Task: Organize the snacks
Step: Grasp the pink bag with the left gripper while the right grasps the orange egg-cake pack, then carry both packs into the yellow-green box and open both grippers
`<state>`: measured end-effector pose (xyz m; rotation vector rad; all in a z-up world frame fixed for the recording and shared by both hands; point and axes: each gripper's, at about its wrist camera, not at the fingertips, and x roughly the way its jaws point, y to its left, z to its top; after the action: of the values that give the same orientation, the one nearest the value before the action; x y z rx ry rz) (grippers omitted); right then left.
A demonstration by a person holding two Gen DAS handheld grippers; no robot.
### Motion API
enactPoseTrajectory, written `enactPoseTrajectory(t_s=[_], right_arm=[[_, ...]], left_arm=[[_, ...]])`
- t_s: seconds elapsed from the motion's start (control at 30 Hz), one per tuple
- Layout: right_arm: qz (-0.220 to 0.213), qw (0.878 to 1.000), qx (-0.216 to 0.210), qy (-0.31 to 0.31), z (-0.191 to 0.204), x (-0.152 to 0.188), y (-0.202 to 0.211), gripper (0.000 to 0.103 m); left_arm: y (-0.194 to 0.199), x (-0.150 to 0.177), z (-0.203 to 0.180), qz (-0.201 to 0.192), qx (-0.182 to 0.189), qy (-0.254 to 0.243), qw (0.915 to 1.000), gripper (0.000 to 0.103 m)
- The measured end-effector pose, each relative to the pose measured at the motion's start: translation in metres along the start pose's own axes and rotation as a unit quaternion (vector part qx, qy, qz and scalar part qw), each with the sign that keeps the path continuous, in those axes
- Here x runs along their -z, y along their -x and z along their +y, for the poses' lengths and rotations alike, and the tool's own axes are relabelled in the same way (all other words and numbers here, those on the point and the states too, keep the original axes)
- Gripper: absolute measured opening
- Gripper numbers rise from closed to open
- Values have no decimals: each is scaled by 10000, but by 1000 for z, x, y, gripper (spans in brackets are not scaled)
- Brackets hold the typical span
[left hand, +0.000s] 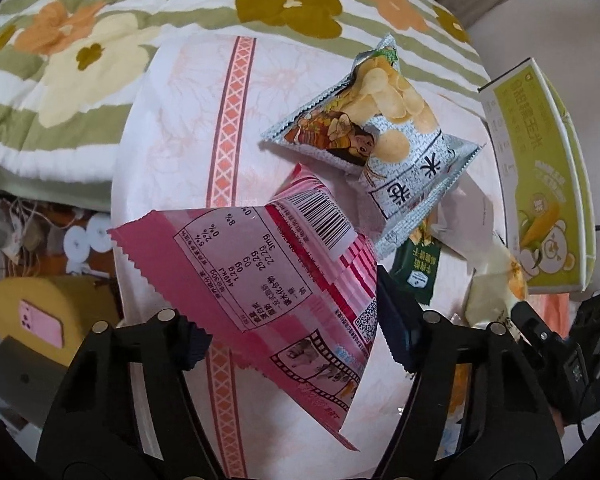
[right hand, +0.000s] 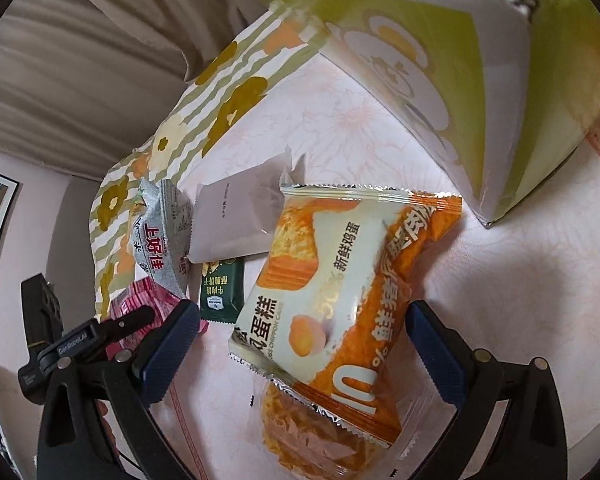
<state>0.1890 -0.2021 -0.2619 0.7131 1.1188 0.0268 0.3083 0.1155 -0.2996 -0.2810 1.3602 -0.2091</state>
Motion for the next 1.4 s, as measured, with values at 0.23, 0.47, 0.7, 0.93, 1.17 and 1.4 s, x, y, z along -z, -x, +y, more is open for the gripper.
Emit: enactPoseTrajectory(t_s=[0.23,0.47,0.7,0.93,1.17,1.4], right_arm=[[-21,9999,-56,-118,-2,2,-3,100],[-71,9998,-32,-188,-9,4,0,78],[-139,9998,-58,-136,-8,11,15,73],[-276,9993,-235,74,9,25,41,70],[-479,9967,-442,484,36,27,81,70],[-783,9903,-612,974,56,10,130,70]], left_arm=[[21,15,1,-150,114,25,9998,65],[41,24,-5,-316,149,-123,9993,65],[59,31,-14,-490,206,-310,9981,65],[85,41,-25,-703,354,-489,9957,65],[115,45,-40,-1006,601,-662,9909,65],[142,34,-71,-1358,875,-830,9834,65]])
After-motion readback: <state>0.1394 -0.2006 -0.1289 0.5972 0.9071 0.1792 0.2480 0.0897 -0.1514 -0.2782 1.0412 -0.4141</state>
